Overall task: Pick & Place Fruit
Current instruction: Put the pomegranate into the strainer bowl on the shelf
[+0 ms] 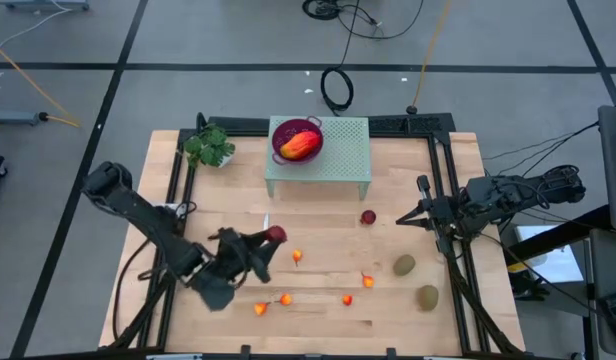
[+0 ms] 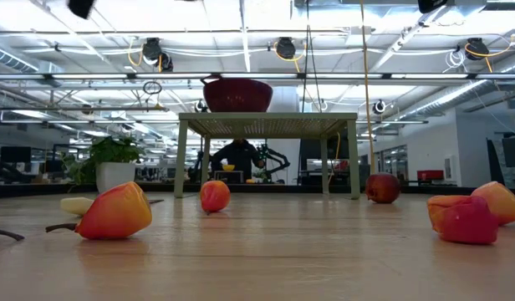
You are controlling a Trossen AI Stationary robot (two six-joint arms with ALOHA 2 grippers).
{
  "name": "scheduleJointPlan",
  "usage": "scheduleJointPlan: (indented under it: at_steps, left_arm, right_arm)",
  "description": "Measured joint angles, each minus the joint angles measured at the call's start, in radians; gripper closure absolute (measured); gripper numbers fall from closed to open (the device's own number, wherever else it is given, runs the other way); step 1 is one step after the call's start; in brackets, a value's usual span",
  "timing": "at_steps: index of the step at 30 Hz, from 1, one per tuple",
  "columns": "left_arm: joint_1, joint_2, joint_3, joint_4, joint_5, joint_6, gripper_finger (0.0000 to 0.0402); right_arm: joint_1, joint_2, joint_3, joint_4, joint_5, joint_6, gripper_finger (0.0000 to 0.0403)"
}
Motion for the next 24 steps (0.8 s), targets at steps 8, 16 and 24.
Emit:
scheduleJointPlan:
  at_steps: [8,16,24]
  left_arm:
    - [0.243,-0.035,0.011,0.125,0.338,0.017,0.0211]
    - [0.461,-0.039,0.183,-0.004,0.462,0.324,0.0211]
    - [0.707,-0.039,0.386,-0.299,0.546,0.598,0.0211]
  right_arm:
    - [0.0,0.0,0.0,0.0,0.0,0.0,0.0399]
    - [0.0,0.0,0.0,0.0,0.0,0.0,0.0399]
    - [0.0,0.0,0.0,0.0,0.0,-0.011,0.0399]
